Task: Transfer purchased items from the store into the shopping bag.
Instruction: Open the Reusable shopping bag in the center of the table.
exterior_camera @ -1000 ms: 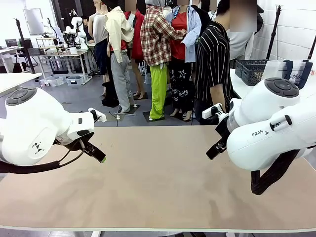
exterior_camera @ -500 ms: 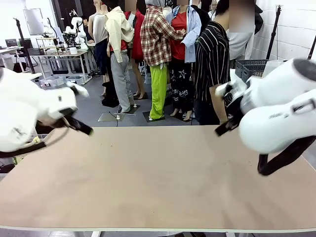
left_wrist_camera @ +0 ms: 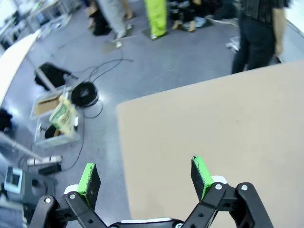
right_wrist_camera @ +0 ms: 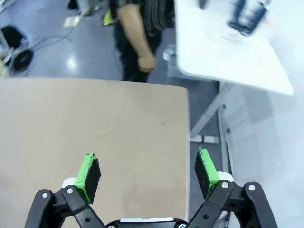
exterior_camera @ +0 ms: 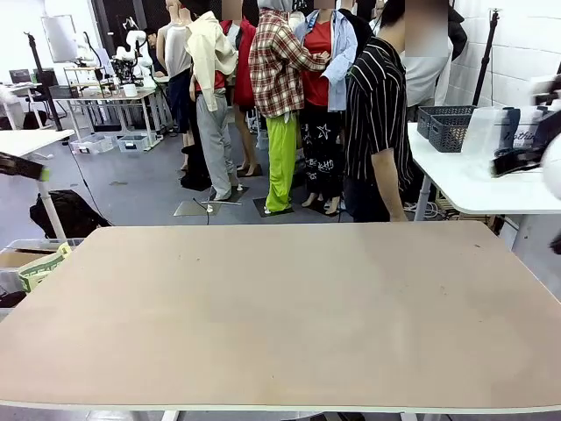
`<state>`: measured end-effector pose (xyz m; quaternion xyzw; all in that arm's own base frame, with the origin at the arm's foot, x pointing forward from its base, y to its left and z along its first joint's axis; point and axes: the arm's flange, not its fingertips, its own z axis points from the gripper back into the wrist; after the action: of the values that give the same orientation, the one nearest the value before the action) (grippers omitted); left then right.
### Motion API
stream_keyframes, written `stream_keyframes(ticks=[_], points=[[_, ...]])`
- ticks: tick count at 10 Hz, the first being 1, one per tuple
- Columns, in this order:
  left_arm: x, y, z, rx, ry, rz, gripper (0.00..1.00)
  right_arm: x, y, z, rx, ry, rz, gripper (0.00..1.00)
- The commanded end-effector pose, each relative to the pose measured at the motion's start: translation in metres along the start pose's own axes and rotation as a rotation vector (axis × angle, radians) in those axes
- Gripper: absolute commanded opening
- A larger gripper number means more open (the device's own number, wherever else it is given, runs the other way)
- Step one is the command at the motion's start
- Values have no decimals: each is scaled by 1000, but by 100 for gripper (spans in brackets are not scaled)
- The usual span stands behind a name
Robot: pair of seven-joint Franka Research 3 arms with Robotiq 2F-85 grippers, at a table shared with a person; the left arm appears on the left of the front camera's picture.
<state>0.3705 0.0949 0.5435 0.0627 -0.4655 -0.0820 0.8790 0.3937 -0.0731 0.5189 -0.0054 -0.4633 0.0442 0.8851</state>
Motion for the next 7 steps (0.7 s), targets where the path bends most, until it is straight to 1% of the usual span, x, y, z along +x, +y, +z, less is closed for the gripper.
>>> stream_keyframes(ticks=[1, 2, 4, 5, 6, 7], points=[[-50, 11, -5, 30, 62, 92, 100, -26, -44, 3, -29, -17, -136, 100], [-62, 16, -11, 35, 105, 103, 100, -40, -69, 2, -59, -4, -225, 100], [-78, 16, -22, 50, 168, 116, 100, -73, -105, -2, -114, 34, -365, 100], [-78, 16, -25, 40, 171, 118, 100, -82, -106, -12, -81, 41, -382, 100], [-77, 10, -28, 25, 179, 109, 100, -85, -100, -18, -67, 58, -367, 100], [-71, 0, -32, 31, 185, 92, 100, -79, -96, -26, -73, 55, -367, 100]])
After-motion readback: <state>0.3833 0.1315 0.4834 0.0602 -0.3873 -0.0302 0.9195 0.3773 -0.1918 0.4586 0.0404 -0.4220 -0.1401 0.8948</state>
